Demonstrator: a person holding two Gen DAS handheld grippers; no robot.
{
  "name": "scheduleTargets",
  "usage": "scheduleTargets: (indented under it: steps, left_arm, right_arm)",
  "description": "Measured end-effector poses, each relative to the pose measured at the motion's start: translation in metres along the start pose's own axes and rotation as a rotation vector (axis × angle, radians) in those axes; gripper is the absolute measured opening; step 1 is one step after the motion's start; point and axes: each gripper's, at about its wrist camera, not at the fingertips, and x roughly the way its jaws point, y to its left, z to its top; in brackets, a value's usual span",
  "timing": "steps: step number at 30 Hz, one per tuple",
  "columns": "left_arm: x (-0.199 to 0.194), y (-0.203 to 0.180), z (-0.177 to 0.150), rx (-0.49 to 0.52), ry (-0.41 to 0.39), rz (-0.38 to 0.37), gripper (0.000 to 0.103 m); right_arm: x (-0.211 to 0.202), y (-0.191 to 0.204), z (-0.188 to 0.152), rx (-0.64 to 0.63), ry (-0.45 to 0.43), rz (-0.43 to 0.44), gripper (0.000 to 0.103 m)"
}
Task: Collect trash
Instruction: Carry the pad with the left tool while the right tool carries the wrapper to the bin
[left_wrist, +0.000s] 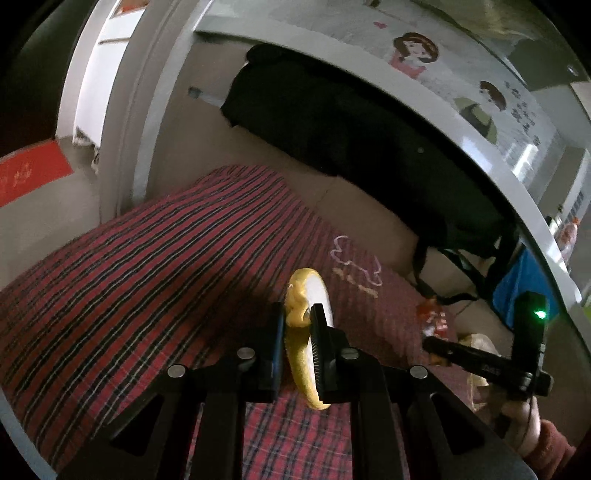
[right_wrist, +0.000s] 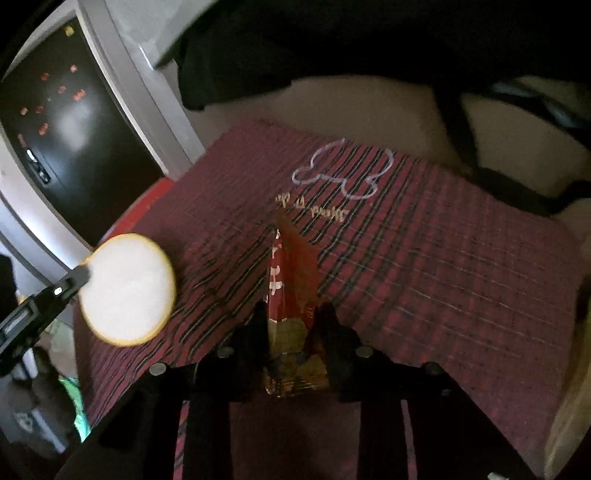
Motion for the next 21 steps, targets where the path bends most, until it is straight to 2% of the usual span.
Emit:
scheduleTargets:
  steps: [11,21]
  left_arm:
    - [-0.017,-0.102,0.01,0.2,-0.08,-0.059,0.009]
    - [-0.019,-0.142,-0.007,0.277,-0.054,-0.031,0.009]
  right_arm:
    - [-0.106,-0.015,-0.001,-0.017,-0.216,-0.03,0.024]
    - [-0.142,-0.035,-0.03,0.002,-0.258,0.014,0.024]
